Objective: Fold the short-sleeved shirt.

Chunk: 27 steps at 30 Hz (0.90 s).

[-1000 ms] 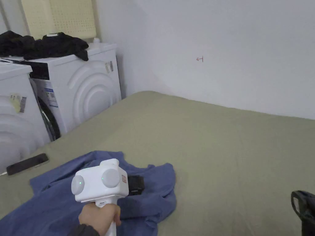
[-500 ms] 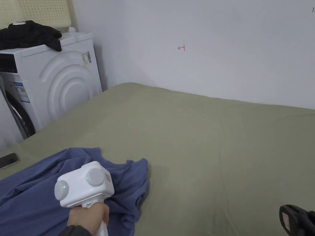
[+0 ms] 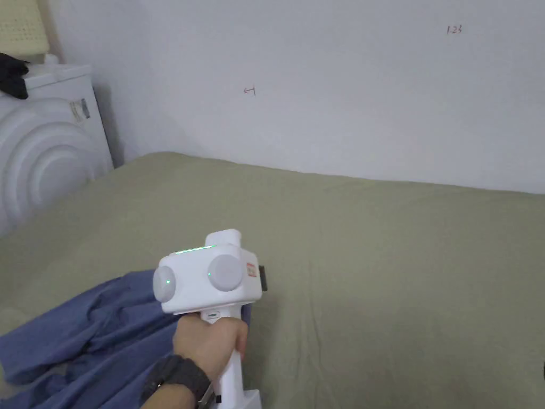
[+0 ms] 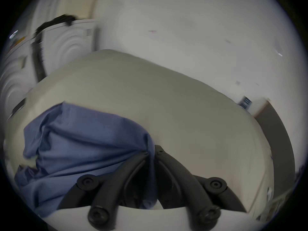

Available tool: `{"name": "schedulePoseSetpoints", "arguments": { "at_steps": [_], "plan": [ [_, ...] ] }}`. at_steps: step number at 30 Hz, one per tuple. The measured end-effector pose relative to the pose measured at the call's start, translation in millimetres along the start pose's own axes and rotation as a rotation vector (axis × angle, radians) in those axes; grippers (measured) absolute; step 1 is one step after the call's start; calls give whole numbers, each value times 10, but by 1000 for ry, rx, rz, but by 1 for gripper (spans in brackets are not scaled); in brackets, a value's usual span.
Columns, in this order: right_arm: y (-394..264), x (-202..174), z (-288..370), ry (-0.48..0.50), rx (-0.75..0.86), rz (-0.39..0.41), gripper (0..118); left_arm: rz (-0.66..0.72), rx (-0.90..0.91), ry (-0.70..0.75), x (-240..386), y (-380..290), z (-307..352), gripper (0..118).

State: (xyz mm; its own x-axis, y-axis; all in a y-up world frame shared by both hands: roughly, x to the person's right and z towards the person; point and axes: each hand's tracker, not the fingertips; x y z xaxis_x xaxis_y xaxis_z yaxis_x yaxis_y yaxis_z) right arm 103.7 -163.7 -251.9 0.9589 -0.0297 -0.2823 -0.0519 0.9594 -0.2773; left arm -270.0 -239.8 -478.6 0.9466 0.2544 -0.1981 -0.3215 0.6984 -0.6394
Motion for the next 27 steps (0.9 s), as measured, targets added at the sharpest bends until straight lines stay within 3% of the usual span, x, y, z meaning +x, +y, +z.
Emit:
{"name": "schedulePoseSetpoints", "arguments": {
  "at_steps": [9, 14, 17, 24, 25, 26, 27],
  "plan": [
    [-100, 913, 594, -280, -37, -26, 8, -310, -143, -389, 3039, -574, -484, 2],
    [-200, 1334, 957, -392, -67, -77, 8, -424, -229, -517, 4290, -1226, -443, 2],
    [-262, 1477, 1096, -436, -81, -88, 8, -482, -275, -520, 4725, -1591, -491, 2],
    [-302, 1552, 1229, -456, -83, -114, 8, -487, -314, -511, 4796, -1858, -449, 2],
    [-293, 1550, 1233, -452, -81, -117, 8, -478, -311, -518, 4758, -1826, -434, 6],
    [-280, 1543, 1235, -445, -80, -118, 9, -464, -305, -519, 4708, -1745, -447, 20],
    [-264, 1525, 1232, -445, -78, -119, 9, -434, -291, -518, 4645, -1686, -420, 51]
  ]
}}
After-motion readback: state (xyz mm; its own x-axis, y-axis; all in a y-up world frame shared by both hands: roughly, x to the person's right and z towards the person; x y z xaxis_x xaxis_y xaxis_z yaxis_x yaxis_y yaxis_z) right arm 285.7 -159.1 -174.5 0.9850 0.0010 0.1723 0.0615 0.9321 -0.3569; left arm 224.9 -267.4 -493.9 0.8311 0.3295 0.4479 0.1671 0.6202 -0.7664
